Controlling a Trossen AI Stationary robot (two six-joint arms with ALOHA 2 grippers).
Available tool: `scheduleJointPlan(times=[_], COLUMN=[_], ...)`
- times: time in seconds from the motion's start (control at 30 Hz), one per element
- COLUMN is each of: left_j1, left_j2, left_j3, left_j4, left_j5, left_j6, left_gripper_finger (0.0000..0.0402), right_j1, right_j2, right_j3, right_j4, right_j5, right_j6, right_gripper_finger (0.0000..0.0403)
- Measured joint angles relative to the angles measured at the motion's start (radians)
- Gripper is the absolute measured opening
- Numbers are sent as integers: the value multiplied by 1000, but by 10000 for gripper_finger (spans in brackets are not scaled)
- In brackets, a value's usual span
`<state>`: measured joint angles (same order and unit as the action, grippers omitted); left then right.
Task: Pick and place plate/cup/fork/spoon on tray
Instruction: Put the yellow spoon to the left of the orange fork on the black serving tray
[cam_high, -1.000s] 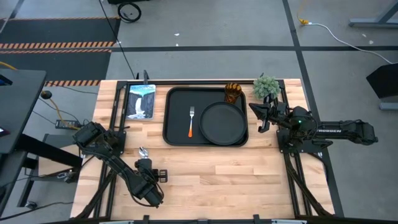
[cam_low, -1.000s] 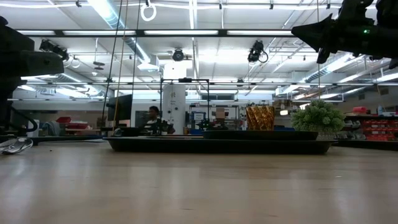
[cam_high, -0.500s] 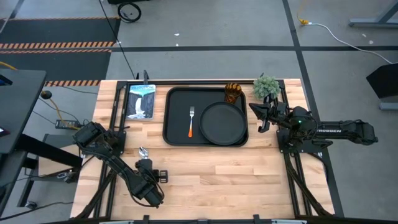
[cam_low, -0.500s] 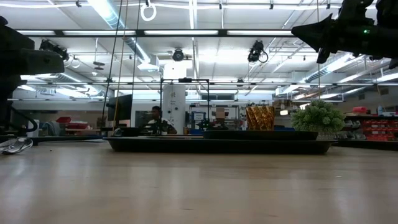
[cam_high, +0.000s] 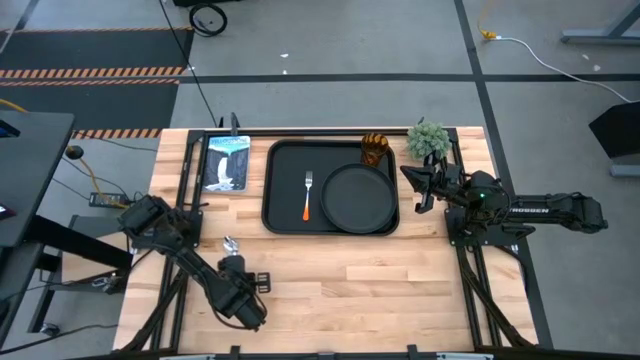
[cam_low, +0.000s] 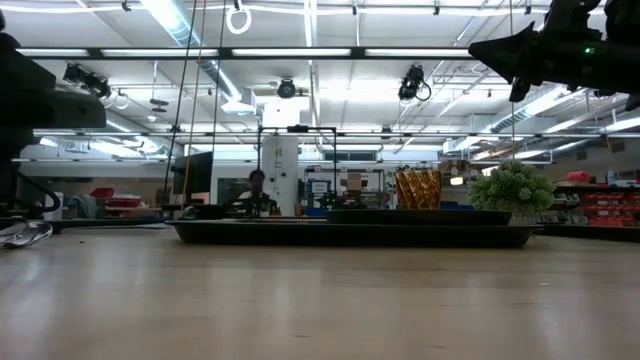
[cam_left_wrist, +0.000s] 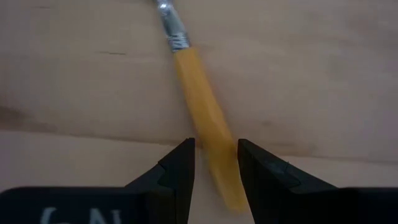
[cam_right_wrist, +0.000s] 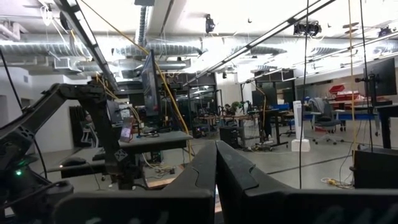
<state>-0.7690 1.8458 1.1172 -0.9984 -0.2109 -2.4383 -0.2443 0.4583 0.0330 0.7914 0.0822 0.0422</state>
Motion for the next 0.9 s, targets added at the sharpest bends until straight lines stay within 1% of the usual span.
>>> scheduleJointPlan(times=[0.07,0.3,0.4,0.6,0.8,0.9], left_j1=[14,57,66,56,53,46], left_j2=[0,0,0,0,0,20], left_j3=[0,0,0,0,0,0], left_j4=[-8,-38,-26,-5,14,29], left_j5=[29,37,72,86,85,91], left_j6=[-5,-20,-29,-48,-52,-54], left_gripper_finger=[130,130,131,131,131,131], right_j1=[0,0,0,0,0,0], right_j2=[0,0,0,0,0,0], right_j3=[0,0,0,0,0,0], right_j4=[0,0,0,2,9,9], right_j5=[0,-32,-38,-83,-86,-86], right_j6=[-1,-21,-23,-19,-12,-11], right_gripper_finger=[9,9,9,9,9,9])
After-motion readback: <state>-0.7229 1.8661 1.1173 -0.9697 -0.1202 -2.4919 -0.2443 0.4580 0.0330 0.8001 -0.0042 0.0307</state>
